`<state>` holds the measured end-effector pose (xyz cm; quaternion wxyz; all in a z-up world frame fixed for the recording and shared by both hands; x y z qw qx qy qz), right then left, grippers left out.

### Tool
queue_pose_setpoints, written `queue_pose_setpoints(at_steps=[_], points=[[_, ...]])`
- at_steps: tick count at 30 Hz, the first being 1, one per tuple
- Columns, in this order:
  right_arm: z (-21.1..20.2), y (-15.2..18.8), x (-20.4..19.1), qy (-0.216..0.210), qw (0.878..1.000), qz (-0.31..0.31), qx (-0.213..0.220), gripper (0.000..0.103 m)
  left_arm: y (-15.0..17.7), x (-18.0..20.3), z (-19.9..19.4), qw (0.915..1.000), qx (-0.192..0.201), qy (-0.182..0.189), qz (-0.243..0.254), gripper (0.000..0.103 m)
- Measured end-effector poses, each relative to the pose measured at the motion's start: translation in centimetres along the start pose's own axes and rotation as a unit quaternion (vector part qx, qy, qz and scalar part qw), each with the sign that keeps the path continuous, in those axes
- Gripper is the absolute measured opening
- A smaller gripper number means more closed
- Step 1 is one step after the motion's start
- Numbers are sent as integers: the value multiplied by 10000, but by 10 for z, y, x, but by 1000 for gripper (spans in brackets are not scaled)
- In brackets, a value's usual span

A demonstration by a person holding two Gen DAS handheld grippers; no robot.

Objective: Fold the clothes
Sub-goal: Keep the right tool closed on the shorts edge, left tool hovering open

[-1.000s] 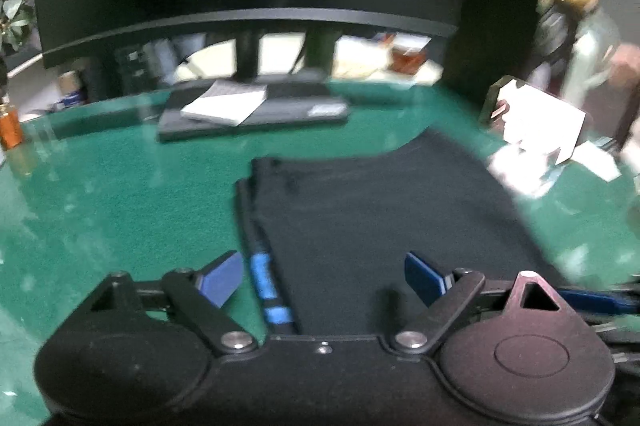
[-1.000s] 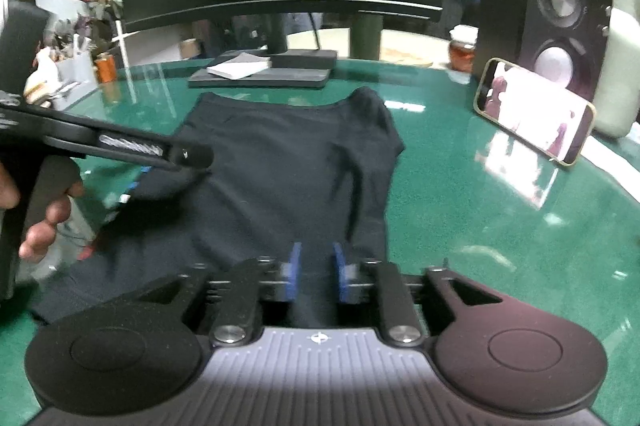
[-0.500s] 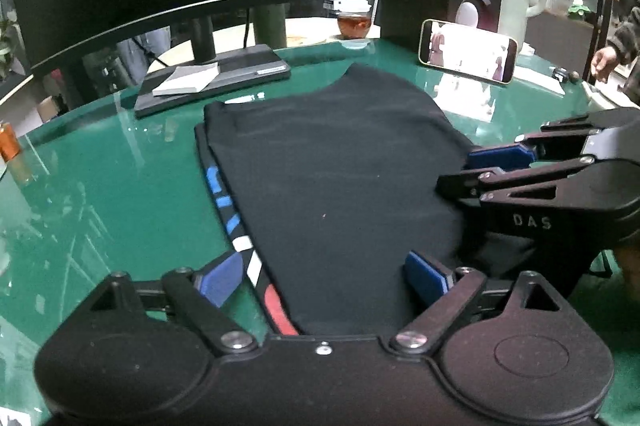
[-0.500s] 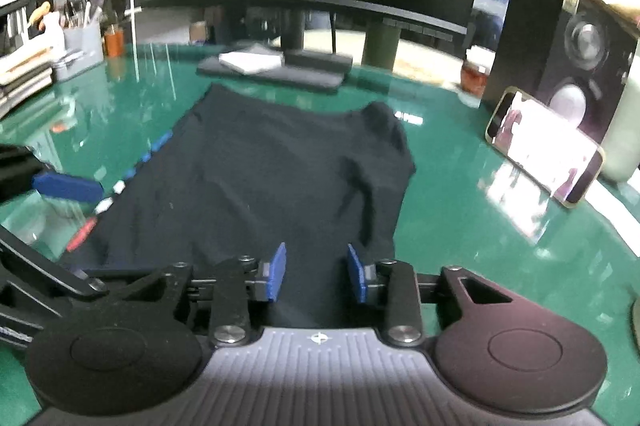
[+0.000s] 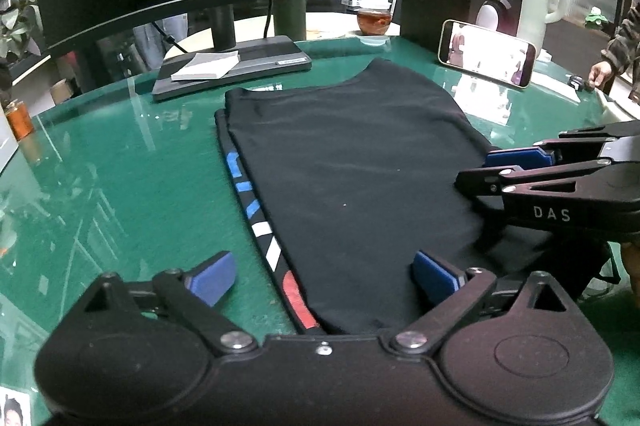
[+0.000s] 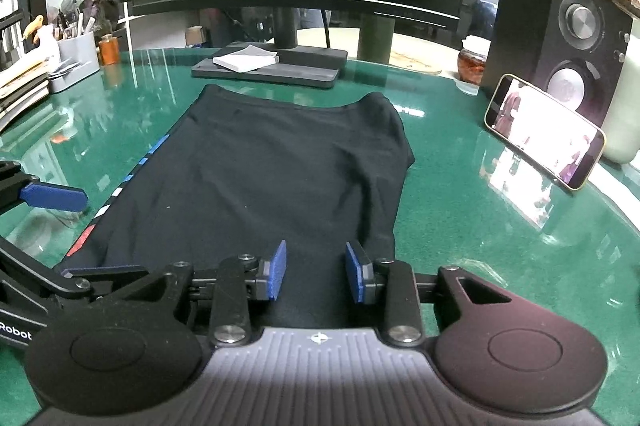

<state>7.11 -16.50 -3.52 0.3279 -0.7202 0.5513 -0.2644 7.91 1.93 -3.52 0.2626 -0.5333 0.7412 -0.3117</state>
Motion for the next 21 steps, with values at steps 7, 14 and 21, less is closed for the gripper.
queue_pose_setpoints(at_steps=[7,14,21], points=[[0,1,-2,17,10000,2,15,32,2,-2,0,10000,14,-24,-28,102],[2,1,-4,2,10000,18,35,33,1,-5,2,10000,23,-50,-40,103],[3,1,-6,-13,10000,33,55,33,-2,-8,6,9999,29,-88,-46,103]])
Point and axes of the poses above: each gripper's, at about its wrist camera, not at the fingertips, and z roughly the way its jaws point, x to its right, y to its underside, the point moved 1 cm from there along z, roughly the way its jaws point, and after that the axes turned 2 degrees about -y, right-handed, at the moved point
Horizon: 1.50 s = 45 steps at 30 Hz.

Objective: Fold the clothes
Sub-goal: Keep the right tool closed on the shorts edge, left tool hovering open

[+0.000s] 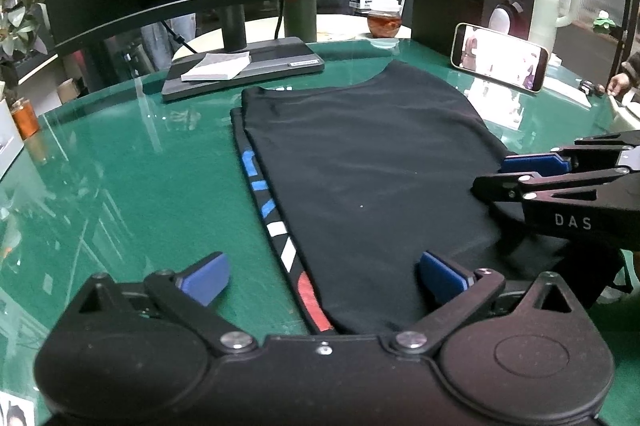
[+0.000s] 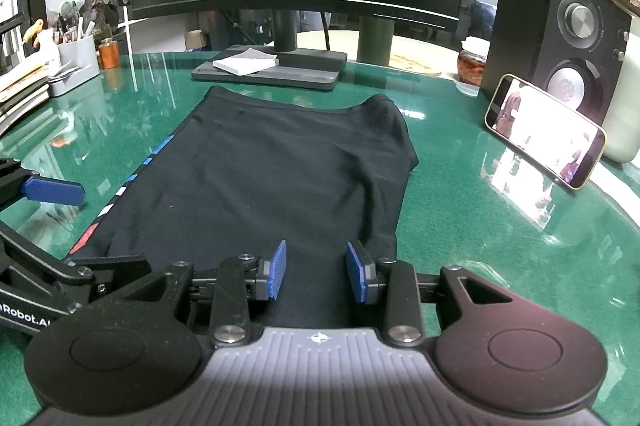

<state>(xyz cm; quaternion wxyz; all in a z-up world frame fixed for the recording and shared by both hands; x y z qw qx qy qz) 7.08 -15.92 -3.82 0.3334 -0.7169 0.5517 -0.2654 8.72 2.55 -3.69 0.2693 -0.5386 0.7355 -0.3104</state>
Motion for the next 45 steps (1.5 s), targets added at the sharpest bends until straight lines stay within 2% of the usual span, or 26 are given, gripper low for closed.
queue_pose_setpoints(at_steps=[45], points=[[1,-2,6,-4,10000,23,44,34,-1,-3,3,9999,-7,70,-89,103]])
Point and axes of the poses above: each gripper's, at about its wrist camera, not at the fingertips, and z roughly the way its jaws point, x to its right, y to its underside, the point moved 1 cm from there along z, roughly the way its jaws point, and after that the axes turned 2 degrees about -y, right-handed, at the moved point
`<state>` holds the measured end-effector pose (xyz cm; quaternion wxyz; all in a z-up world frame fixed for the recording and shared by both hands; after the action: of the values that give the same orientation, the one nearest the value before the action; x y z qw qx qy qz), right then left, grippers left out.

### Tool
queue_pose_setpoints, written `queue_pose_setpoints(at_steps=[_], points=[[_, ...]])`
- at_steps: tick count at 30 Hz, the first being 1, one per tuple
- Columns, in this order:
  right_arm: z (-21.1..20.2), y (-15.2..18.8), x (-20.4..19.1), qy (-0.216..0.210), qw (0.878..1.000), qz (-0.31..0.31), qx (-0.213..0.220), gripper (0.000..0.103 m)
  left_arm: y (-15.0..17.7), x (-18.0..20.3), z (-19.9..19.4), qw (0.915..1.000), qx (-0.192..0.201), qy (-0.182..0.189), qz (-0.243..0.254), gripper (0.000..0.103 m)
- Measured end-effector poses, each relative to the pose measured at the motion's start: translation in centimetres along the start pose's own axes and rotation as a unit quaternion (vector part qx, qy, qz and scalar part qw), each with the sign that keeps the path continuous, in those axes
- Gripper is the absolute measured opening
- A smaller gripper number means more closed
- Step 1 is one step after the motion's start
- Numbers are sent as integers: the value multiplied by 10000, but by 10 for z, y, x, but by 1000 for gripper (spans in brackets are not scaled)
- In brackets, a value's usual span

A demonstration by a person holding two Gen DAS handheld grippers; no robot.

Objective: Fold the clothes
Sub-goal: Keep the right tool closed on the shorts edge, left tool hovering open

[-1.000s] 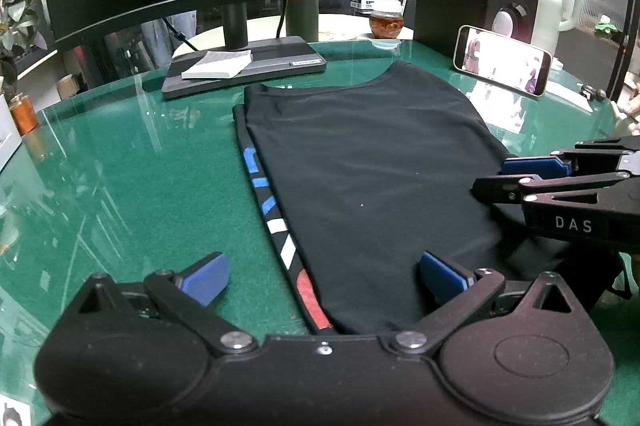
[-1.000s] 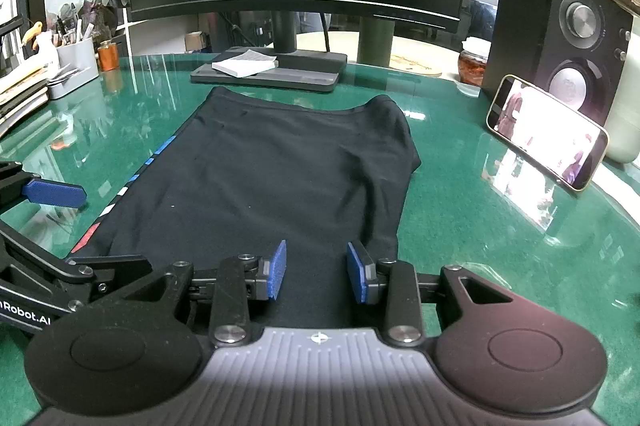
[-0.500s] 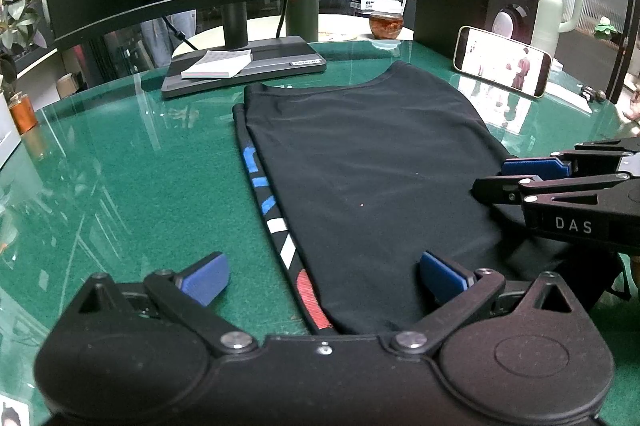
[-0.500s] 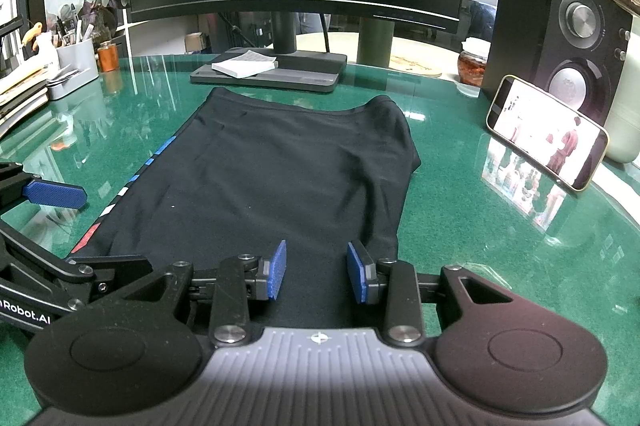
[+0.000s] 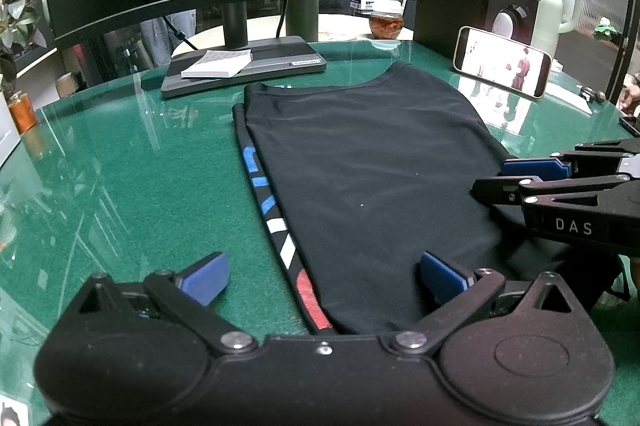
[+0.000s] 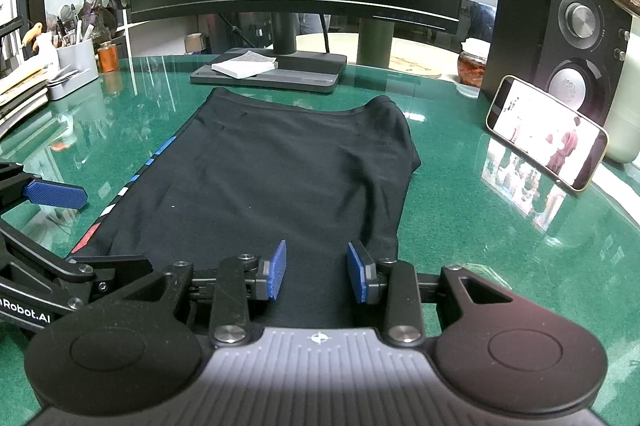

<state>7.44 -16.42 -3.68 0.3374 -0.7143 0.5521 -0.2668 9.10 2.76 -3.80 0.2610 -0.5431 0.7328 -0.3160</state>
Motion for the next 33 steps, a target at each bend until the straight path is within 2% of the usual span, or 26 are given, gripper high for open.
queue_pose_setpoints(at_steps=[33], points=[[1,0,0,-18,10000,-10,19,34,-1,1,2,10000,6,-1,5,103]])
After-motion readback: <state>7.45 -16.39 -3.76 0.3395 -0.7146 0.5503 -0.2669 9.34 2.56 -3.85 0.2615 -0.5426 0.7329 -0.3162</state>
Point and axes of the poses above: each gripper's, at about its wrist camera, not at the fingertips, and z roughly the way its jaws point, x to its right, y to its underside, the point moved 1 cm from there along z, roughly the way its jaws point, and after that the axes turned 2 degrees about -y, right-handed, at the moved point
